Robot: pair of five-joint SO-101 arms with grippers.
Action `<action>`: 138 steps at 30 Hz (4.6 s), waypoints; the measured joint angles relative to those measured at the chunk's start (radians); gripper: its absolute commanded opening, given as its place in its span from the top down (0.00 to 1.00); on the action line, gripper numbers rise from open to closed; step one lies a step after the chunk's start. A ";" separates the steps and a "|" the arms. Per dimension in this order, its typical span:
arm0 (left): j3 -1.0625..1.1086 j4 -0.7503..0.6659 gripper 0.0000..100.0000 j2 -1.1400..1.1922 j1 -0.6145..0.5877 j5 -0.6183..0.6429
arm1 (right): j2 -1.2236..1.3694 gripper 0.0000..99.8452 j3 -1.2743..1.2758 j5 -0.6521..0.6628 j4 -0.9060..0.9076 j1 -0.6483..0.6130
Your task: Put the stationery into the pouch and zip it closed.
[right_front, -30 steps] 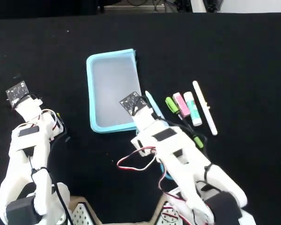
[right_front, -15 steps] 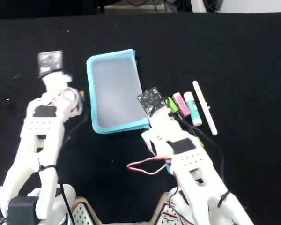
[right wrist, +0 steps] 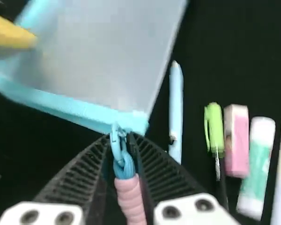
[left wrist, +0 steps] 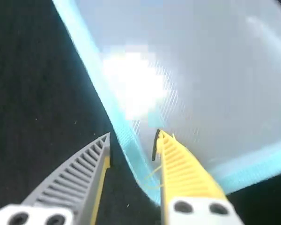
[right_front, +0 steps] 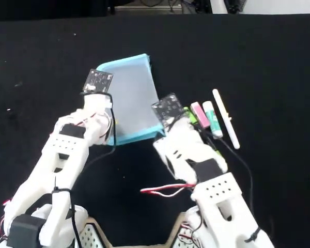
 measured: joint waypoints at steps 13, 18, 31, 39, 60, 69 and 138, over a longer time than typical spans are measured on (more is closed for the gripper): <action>0.150 -0.101 0.84 -0.002 -0.066 0.118 | -0.003 0.99 -0.252 0.002 0.017 -0.199; 0.150 -0.101 0.84 -0.002 -0.101 0.210 | -0.006 0.99 -0.276 0.002 -0.021 -0.219; 0.193 -0.101 0.84 -0.002 -0.146 0.299 | -0.006 0.99 -0.186 0.000 -0.201 -0.318; 0.130 0.060 0.84 -0.035 -0.393 0.299 | -0.009 0.99 -0.143 0.000 -0.204 -0.430; 0.201 0.072 0.84 -0.126 -0.186 0.279 | -0.009 0.99 -0.143 0.000 -0.322 -0.333; 0.230 0.072 0.84 -0.126 0.008 0.242 | -0.009 0.99 -0.143 0.000 -0.327 -0.330; -0.354 1.016 0.84 -0.646 -0.025 -0.245 | -0.009 0.99 0.064 0.002 -0.371 -0.431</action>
